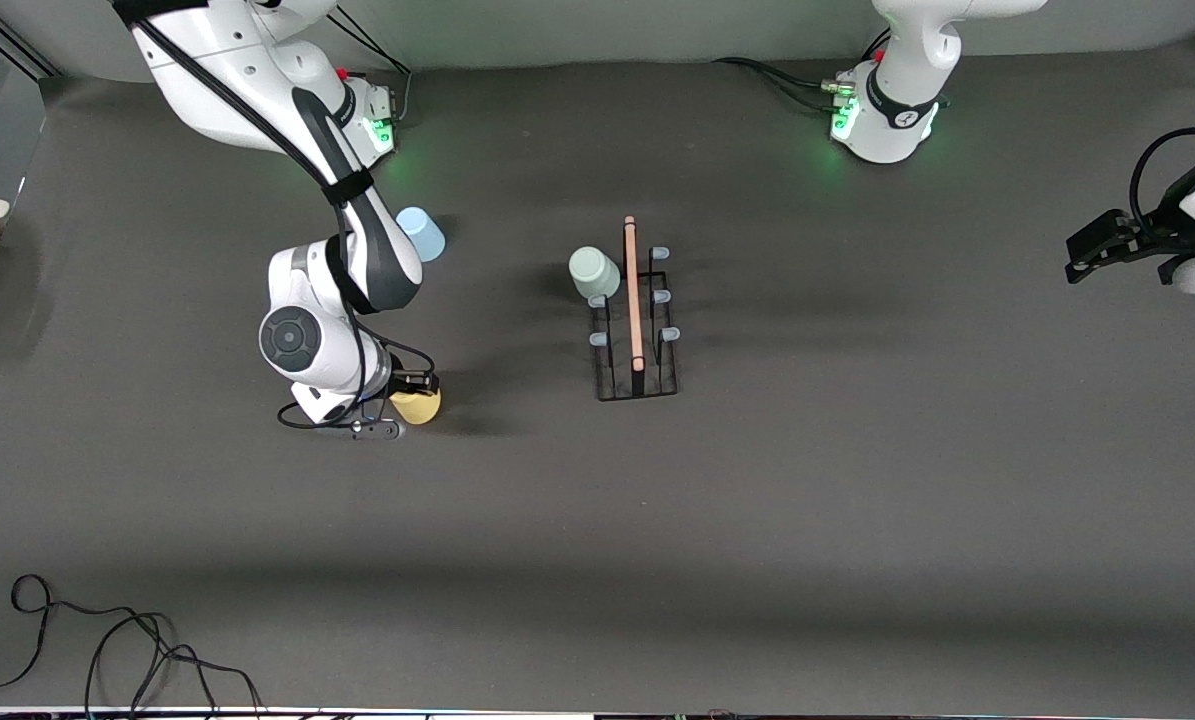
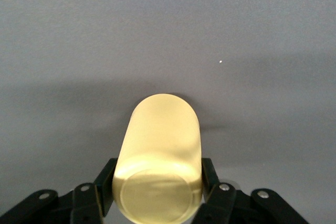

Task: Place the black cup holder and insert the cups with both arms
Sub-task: 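Carry the yellow cup onto a rack peg and release it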

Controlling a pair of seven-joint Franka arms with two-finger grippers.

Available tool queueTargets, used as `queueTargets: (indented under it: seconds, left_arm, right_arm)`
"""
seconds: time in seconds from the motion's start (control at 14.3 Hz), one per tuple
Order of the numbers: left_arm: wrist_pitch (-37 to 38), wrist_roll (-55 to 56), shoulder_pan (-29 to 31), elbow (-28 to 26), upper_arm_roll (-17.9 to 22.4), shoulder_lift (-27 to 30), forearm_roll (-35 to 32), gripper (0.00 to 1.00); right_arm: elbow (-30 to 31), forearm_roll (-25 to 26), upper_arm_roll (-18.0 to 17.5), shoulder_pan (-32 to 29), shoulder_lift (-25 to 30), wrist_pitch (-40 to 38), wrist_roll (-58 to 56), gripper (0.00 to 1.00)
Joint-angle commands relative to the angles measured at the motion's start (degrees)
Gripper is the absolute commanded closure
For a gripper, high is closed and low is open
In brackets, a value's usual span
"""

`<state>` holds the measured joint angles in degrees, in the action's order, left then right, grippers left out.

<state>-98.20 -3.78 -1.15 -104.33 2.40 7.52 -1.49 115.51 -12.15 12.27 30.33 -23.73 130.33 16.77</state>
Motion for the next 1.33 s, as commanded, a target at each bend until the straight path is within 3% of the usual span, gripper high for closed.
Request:
queueTargets:
  seconds: [0.0, 0.21, 0.56, 0.91, 1.26]
  left_arm:
    - [1.0, 0.0, 0.0, 1.0, -0.3, 0.3, 0.1, 0.00]
    - [0.7, 0.0, -0.3, 1.9, -0.3, 0.0, 0.1, 0.00]
    - [1.3, -0.1, -0.2, 2.2, -0.2, -0.4, 0.1, 0.00]
    - [0.4, -0.1, 0.2, 3.4, 0.0, -2.5, 0.2, 0.00]
    - [0.7, -0.1, 0.3, 3.4, 0.1, -2.5, 1.1, 0.00]
  right_arm:
    - [-2.5, -1.8, 0.3, 0.5, 5.4, -8.3, 2.5, 1.00]
    - [-6.6, -2.0, -0.1, 3.4, 8.3, -14.4, 9.8, 1.00]
    - [-16.2, -6.1, -0.1, 10.7, 7.0, -15.3, 26.1, 1.00]
    - [-25.1, -6.6, -0.1, 16.4, 1.0, -14.6, 39.1, 1.00]
    - [-27.4, -5.7, 0.0, 19.9, -3.2, -11.3, 43.5, 1.00]
